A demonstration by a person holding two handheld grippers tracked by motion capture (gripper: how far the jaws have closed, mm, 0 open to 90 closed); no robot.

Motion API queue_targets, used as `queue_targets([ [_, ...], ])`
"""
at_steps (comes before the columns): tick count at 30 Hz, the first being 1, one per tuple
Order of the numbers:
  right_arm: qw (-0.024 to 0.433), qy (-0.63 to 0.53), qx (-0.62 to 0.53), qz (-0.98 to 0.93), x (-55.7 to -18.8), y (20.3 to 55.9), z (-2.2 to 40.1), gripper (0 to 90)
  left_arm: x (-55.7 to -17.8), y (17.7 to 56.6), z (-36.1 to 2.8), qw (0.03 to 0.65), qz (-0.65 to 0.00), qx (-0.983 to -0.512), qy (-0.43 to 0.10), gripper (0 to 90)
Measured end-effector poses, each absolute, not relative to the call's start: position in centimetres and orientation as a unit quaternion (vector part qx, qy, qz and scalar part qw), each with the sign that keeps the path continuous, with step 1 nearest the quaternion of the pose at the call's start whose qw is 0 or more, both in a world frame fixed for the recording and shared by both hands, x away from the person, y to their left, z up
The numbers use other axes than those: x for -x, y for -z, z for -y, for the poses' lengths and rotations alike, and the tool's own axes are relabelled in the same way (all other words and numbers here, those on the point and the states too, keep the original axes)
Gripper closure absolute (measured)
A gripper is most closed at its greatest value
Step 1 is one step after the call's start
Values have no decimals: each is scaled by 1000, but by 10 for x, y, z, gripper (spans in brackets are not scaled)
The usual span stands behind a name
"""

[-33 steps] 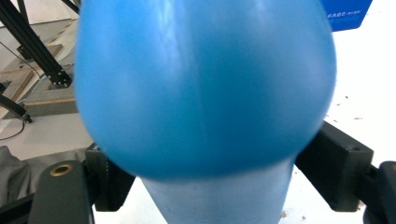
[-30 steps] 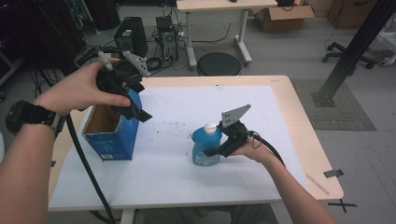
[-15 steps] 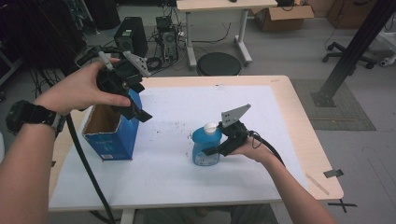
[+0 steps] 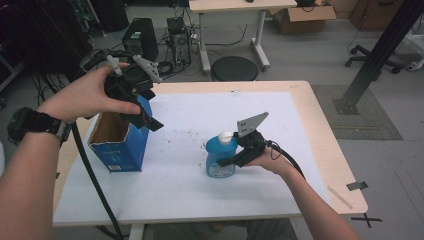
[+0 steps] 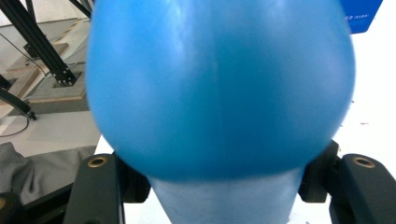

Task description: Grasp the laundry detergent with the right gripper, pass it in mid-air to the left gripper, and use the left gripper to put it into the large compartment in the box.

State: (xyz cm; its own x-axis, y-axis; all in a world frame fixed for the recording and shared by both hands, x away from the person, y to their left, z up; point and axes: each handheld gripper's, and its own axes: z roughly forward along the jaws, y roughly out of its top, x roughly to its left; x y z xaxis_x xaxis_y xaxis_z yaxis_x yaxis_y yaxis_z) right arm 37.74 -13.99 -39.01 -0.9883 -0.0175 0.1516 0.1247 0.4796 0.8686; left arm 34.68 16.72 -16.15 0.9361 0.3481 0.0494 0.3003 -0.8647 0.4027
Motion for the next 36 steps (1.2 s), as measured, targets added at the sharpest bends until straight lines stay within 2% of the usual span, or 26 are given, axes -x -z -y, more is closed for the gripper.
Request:
queue_targets([
  [16, 32, 512, 25, 858, -375, 384, 141, 417, -347, 162, -167, 199, -170, -963, -61, 38],
  [23, 42, 505, 32, 861, -377, 382, 141, 421, -348, 161, -166, 199, -168, -964, -60, 38],
  [36, 40, 486, 19, 873, -381, 339, 133, 424, -348, 154, -160, 203, -152, -965, -63, 39],
])
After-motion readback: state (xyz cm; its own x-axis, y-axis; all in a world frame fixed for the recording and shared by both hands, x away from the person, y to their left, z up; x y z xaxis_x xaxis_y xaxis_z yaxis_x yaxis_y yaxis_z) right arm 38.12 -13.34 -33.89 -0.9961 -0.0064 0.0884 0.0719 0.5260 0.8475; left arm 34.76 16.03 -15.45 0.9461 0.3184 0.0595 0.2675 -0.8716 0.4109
